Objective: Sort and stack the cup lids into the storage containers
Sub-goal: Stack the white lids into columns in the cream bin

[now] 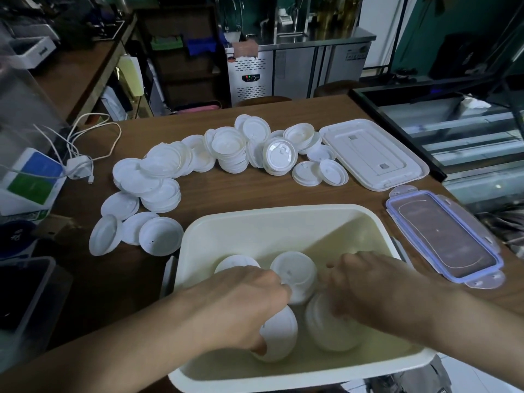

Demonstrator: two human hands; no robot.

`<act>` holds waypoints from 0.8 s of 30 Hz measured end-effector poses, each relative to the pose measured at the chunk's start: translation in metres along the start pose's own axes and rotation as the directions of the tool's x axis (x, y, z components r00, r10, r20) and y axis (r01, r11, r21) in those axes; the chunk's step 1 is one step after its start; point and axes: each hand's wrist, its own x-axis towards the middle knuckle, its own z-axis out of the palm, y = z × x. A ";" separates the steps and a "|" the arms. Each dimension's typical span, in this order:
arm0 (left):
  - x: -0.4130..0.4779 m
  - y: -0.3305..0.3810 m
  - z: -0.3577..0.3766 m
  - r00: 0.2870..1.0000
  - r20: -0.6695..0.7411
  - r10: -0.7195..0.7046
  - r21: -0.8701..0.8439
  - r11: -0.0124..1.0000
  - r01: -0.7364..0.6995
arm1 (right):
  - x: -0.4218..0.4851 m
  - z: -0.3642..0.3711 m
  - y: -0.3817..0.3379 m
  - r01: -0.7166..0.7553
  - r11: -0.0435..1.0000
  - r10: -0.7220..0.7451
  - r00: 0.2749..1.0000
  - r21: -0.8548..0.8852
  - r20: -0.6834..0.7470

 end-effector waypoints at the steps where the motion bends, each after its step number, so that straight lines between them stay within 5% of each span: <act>1: -0.009 0.014 0.009 0.997 0.020 -0.071 0.033 0.997 0.070 | 0.002 -0.001 0.000 0.011 1.000 -0.011 1.000 -0.003 0.023; 7: -0.005 0.017 0.004 0.986 0.026 -0.162 0.036 0.986 0.161 | 0.017 0.005 0.002 0.022 0.999 -0.021 0.998 -0.028 0.051; 17: -0.004 0.012 0.011 0.992 -0.062 -0.106 -0.030 0.994 0.104 | 0.042 0.000 0.008 0.085 0.995 -0.092 0.985 0.049 0.144; 20: -0.015 0.006 -0.004 0.987 -0.059 -0.147 -0.225 0.966 0.130 | 0.037 -0.016 0.020 0.188 0.978 -0.193 0.980 0.094 0.046; 24: -0.045 -0.012 -0.039 0.917 -0.291 -0.274 -0.482 0.870 0.107 | 0.038 -0.053 0.035 0.284 0.890 -0.222 0.953 0.356 -0.205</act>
